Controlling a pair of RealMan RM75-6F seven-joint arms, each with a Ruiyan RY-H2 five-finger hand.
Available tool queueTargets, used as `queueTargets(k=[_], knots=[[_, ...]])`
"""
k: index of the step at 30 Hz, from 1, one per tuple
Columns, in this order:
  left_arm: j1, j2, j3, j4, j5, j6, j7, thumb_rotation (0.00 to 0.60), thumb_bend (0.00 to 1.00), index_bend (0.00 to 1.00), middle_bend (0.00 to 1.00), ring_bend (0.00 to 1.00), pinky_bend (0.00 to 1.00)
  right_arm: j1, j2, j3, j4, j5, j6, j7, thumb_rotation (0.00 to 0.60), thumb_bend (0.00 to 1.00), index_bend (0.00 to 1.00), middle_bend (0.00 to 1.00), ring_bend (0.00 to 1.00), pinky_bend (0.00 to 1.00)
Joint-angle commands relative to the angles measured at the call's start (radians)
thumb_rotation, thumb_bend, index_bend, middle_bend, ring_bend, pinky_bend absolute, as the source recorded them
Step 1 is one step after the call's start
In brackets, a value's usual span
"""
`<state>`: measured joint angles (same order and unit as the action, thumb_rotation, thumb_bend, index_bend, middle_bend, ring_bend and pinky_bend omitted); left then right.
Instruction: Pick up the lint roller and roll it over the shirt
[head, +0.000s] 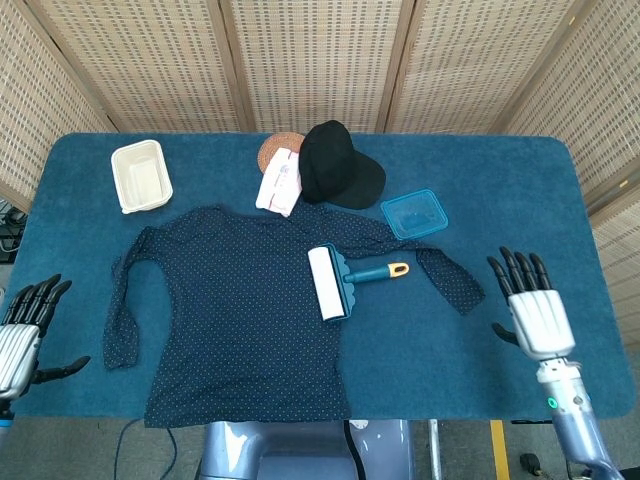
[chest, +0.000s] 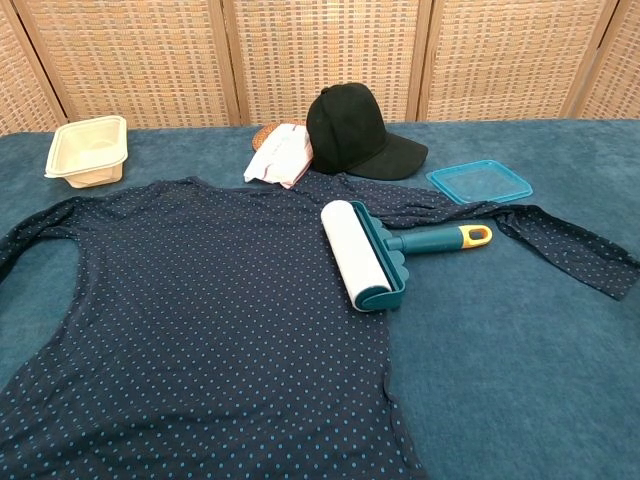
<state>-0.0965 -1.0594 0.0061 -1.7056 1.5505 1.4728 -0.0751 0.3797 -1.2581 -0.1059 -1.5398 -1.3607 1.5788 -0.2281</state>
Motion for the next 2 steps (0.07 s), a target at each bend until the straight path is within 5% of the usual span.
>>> queueTargets(k=[1,2], knots=[[0.003,0.004,0.004,-0.003,0.005,0.002,0.000,0.600,0.00,0.00,0.00,0.00,0.00,-0.043,0.001,0.001,0.031,-0.033,0.039,0.010,0.600,0.00,0.00,0.00,0.00,0.00],[0.004,0.005,0.006,-0.005,0.007,0.002,0.000,0.600,0.00,0.00,0.00,0.00,0.00,-0.051,0.004,0.004,0.030,-0.038,0.042,0.013,0.600,0.00,0.00,0.00,0.00,0.00]])
